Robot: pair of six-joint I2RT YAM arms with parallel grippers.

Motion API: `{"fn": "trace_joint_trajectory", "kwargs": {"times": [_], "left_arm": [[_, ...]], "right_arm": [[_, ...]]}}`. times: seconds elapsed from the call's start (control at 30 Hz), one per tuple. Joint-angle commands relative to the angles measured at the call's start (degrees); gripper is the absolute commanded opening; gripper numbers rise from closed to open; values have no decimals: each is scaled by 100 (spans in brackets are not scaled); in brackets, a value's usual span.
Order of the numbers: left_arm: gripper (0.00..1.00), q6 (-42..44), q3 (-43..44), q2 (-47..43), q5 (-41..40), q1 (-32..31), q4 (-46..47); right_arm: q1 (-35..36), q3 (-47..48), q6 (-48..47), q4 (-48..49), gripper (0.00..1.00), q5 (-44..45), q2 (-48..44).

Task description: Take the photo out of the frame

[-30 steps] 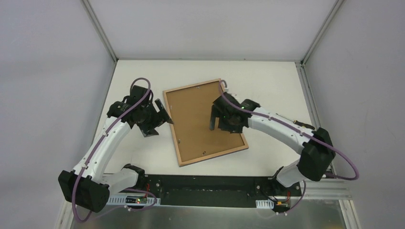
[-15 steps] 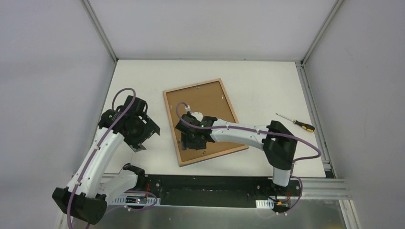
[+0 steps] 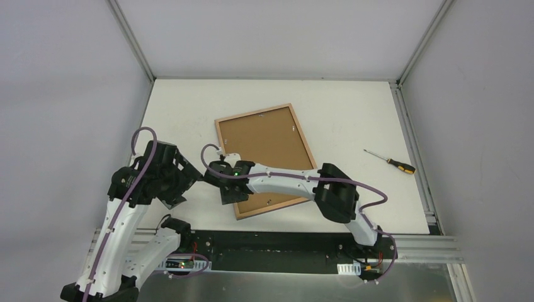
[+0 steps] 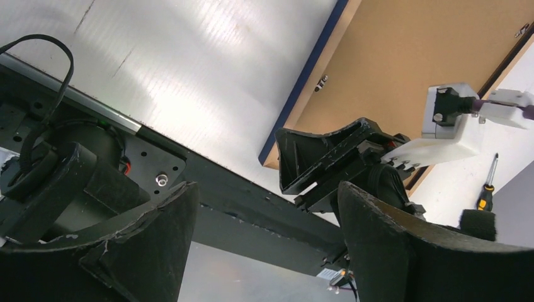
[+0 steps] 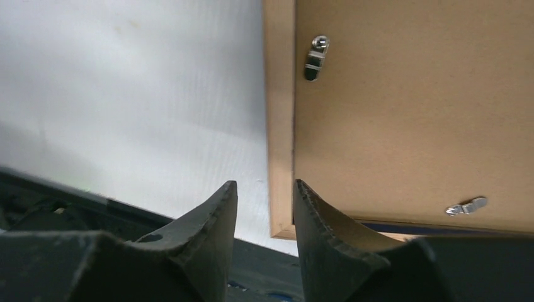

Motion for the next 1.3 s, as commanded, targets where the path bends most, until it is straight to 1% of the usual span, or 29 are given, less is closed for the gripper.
{"fn": "trace_joint_trajectory", "kwargs": {"times": [0.0, 0.13, 0.2, 0.27, 0.43, 0.57, 0.67, 0.73, 0.77, 0.9, 1.03, 1.17, 1.27], "left_arm": [[82, 31, 84, 10, 109, 52, -91], [82, 91, 149, 140, 79, 52, -45], [82, 118, 199, 202, 25, 52, -38], [81, 117, 256, 230, -94, 52, -53], [82, -97, 260, 102, -472, 51, -138], [82, -112, 88, 110, -456, 52, -139], [81, -123, -83, 154, -383, 52, -137], [81, -150, -168, 136, -441, 52, -136], [81, -151, -193, 120, -481, 52, -140], [80, -113, -268, 110, -552, 52, -143], [79, -210, -333, 6, -694, 52, -264], [80, -272, -450, -164, -879, 52, -400], [80, -213, -599, -165, -801, 52, -386]], "right_arm": [[32, 333, -190, -663, 40, 613, 173], [34, 378, -328, -689, 36, 588, 310], [34, 399, -394, -676, 35, 542, 373], [34, 391, -455, -582, 34, 401, 420], [34, 431, -505, -589, 32, 444, 458], [-40, 157, -550, -364, 35, 245, 90], [-167, -396, -584, 227, 39, -231, -228], [-198, -546, -568, 583, 40, -326, -294], [-195, -510, -557, 621, 40, -299, -246], [-213, -75, -497, 120, 41, 10, 74], [-213, -40, -432, 197, 38, 15, 136], [-208, 74, -450, 212, 38, -42, 191], [-250, -73, -437, 383, 37, -56, 59]]}}
